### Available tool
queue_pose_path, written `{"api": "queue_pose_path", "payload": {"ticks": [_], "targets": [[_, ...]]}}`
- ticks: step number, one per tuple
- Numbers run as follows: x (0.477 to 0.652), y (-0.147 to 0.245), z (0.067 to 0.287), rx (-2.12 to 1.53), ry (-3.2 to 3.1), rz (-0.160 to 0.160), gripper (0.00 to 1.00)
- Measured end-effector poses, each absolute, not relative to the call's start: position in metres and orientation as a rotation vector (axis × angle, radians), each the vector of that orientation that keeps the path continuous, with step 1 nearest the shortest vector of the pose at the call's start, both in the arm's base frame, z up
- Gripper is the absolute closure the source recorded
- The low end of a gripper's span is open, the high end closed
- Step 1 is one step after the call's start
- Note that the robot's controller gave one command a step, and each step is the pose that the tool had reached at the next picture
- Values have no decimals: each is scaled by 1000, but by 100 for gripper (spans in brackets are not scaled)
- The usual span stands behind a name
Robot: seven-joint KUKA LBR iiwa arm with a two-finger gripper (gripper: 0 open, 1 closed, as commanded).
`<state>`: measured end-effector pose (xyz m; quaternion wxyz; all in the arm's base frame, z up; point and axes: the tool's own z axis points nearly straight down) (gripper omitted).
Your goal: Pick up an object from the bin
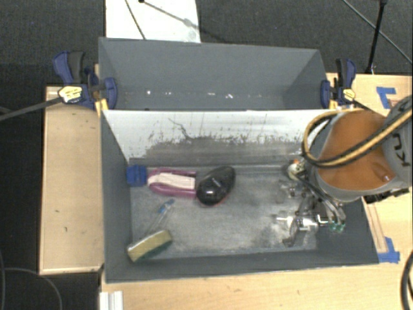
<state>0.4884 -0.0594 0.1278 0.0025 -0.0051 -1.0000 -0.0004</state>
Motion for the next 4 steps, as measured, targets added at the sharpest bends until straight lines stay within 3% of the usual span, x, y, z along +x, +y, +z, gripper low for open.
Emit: {"api": "queue_pose_path", "payload": {"ticks": [1, 2, 3, 4], "targets": [[489, -108, 68, -173, -3135, 1, 0], [491, -106, 70, -159, -3139, 0, 100], [500, -129, 132, -405, -3123, 2, 100], [490, -126, 292, -855, -3033, -1, 100]]}}
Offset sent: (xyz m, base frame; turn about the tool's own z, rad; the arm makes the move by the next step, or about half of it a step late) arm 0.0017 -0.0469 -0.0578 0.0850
